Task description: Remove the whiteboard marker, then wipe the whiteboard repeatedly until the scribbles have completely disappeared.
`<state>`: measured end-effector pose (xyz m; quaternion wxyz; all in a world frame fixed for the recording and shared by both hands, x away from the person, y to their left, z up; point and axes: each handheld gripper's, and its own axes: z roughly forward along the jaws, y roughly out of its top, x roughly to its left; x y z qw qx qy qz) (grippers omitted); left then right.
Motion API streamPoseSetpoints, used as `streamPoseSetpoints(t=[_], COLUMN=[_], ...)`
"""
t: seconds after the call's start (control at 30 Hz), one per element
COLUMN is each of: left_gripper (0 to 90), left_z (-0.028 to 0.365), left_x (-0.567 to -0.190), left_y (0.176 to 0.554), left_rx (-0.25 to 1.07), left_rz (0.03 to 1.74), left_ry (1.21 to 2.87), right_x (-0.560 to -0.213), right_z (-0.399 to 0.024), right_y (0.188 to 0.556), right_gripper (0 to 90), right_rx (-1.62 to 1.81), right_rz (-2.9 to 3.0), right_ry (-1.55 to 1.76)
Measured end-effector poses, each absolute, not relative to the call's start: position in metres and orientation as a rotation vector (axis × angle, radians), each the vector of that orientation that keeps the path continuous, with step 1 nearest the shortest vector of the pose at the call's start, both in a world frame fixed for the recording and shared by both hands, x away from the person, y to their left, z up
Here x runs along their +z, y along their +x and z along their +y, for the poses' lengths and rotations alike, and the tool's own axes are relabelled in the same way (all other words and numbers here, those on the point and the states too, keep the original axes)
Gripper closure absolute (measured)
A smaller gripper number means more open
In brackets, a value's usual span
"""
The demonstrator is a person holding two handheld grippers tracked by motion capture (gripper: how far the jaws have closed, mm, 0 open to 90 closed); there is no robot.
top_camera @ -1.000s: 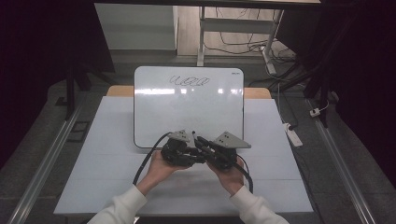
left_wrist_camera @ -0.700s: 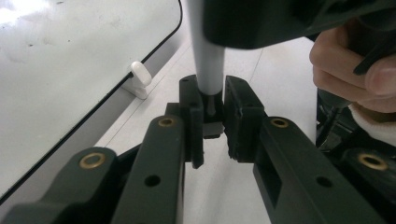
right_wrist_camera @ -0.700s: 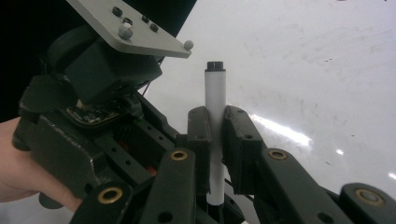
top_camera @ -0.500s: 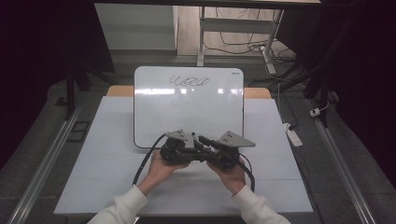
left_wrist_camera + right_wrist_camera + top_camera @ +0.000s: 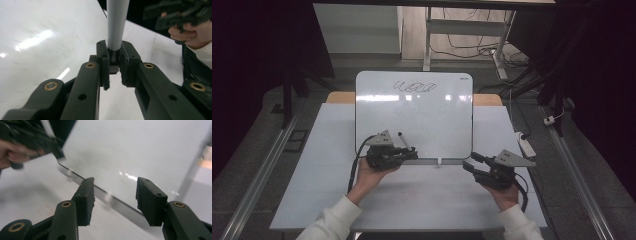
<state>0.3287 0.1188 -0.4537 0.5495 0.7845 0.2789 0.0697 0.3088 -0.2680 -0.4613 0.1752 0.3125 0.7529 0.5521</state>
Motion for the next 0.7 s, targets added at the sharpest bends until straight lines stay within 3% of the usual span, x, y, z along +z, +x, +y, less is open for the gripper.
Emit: streamPoseSetpoints(t=[0.33,0.43,0.7], left_gripper=[78.1,78.0,78.0], left_z=[0.152,0.167,0.181], left_x=[-0.43,-0.418,-0.407], left_y=[0.343,0.374,0.437], left_rx=[0.393,0.496,0.547], left_rz=[0.697,0.745,0.854], left_ry=[1.676,1.619,1.508], right_x=[-0.471,-0.473,-0.478], right_z=[-0.301,-0.298,-0.296], right_y=[0.314,0.315,0.317], right_gripper=[49.2,49.5,49.6], right_rx=[1.535,1.531,1.519], right_rz=[2.096,2.112,2.135], right_ry=[0.983,0.986,0.994])
